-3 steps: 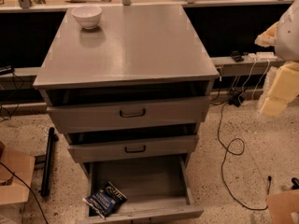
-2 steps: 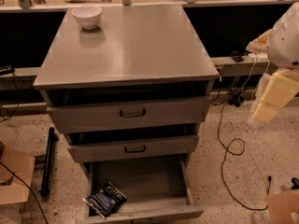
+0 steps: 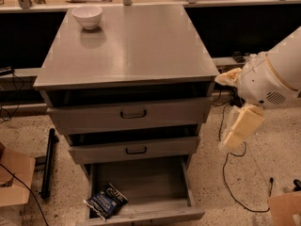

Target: Pick blue chip bag from bottom drawer and place on counter

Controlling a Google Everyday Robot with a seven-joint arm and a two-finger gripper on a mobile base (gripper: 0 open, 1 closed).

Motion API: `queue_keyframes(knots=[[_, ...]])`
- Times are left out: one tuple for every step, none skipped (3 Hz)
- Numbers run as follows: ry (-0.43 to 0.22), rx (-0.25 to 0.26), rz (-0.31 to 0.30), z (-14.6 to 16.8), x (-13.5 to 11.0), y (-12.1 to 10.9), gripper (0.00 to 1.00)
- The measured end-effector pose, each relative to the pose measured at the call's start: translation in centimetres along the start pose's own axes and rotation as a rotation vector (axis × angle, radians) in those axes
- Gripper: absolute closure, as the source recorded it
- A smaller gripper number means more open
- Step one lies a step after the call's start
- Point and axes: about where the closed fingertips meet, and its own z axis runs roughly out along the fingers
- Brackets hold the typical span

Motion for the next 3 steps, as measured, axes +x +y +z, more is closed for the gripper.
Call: queue_keyframes(knots=[[0.012,0.009,-0.004,0.0,0.0,0.2,0.00],[-0.093,-0.084,0.072,7.3,2.2,2.3,0.00],[-0.197,-0.140,0.125,14.4,3.6,4.1,0.00]])
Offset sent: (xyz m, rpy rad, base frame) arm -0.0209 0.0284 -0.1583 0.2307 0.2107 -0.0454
